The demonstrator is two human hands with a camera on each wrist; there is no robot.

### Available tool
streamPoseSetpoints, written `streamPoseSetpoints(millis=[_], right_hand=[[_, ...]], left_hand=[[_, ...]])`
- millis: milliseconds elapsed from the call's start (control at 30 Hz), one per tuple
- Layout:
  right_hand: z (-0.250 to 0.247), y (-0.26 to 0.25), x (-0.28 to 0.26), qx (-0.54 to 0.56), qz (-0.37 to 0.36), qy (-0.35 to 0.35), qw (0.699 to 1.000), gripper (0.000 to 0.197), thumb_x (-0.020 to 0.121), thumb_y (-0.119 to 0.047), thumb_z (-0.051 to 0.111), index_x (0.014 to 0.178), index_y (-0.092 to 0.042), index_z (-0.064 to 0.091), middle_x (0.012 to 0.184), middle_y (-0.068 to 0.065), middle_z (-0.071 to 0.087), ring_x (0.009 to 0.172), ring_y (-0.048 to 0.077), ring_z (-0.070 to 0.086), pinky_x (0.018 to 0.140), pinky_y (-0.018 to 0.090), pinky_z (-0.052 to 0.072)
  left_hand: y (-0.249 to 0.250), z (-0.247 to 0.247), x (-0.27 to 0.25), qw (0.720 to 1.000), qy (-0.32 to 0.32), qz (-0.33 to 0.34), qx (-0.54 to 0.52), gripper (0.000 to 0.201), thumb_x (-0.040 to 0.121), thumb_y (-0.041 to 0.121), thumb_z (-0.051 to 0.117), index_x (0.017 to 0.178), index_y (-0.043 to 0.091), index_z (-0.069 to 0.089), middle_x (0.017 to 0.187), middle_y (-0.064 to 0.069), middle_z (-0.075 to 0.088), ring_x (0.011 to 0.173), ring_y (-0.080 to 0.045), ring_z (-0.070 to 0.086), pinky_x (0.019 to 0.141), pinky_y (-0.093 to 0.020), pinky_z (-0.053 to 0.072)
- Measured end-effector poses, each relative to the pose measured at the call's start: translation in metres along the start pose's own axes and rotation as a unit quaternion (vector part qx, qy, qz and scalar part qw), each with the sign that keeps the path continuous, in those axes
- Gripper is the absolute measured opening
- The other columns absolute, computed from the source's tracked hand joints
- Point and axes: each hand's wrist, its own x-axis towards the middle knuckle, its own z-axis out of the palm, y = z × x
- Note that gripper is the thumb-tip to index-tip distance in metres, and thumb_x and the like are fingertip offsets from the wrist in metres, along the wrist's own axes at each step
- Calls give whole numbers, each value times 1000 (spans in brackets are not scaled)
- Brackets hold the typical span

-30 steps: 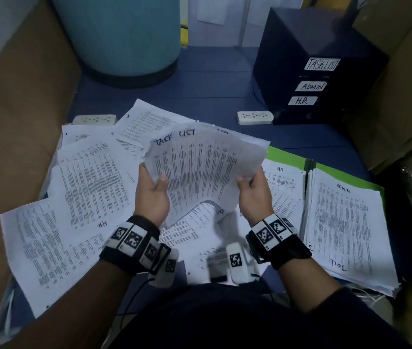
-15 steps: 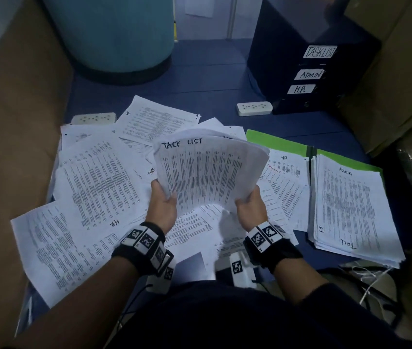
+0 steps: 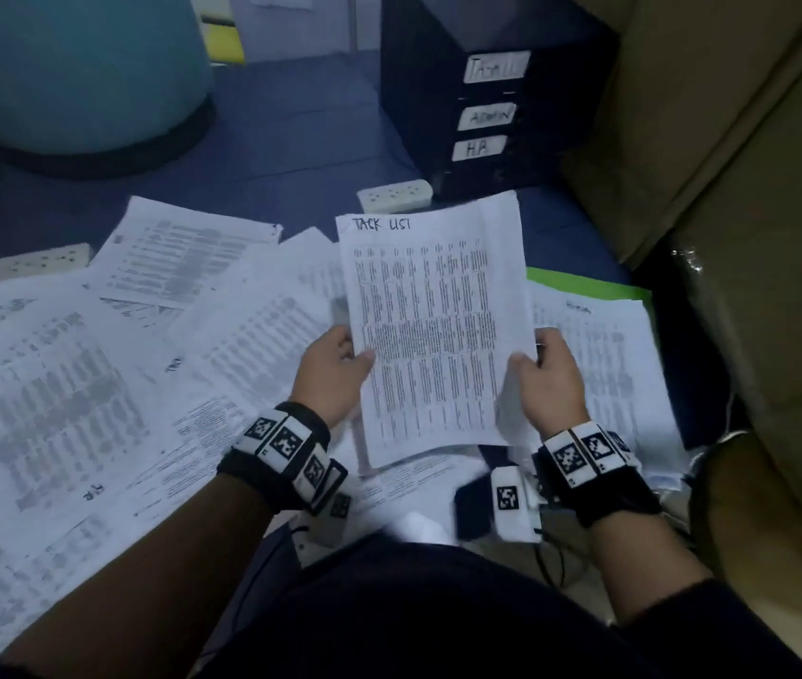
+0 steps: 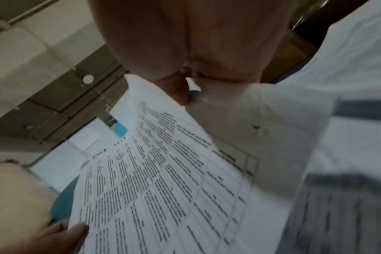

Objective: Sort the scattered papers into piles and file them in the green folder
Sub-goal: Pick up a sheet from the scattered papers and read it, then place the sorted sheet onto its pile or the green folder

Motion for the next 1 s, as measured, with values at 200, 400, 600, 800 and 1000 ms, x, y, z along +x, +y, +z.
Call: streamPoseSetpoints(millis=[200,400,600,800,1000], right_hand=[[-80,68,41,-45,97,72,992,19,92,-11,50,110,-11,55,97,4,59,89,22,53,74,23,33],[-114,115,58,-94,188,108,972,29,89,-9,55,118,-6,58,113,14,64,99,30,59,76,24,36],[-116,122,66,-171,171,79,967,44,88,-27,62,128,-11,55,132,14,49,117,35,50,99,40,41],[-63,72,72,-137,55,-23,989,26,90,-24,60,113,-12,61,122,8,55,106,25,55,91,27,37],[41,5,57,-136,-26,-161,977,30,86,-28,67,112,-13,61,121,6,56,108,24,55,89,27,39]], left_hand=[[13,114,36,992,-114,-30,38,31,92,11,59,69,25,42,59,9,36,51,-8,37,53,-21,35],[14,184,50,964,-229,-110,75,35,94,16,57,126,2,49,85,-11,63,74,-26,63,53,-18,52],[6,169,54,963,-220,-152,44,51,90,5,51,140,2,39,68,-10,53,55,-16,46,60,-29,43],[-16,72,45,989,-91,-115,4,33,93,10,55,126,5,54,90,-15,63,76,-29,59,72,-39,50],[-59,-54,23,987,94,-123,32,18,91,18,59,108,22,62,105,-6,63,93,-23,62,76,-36,52]])
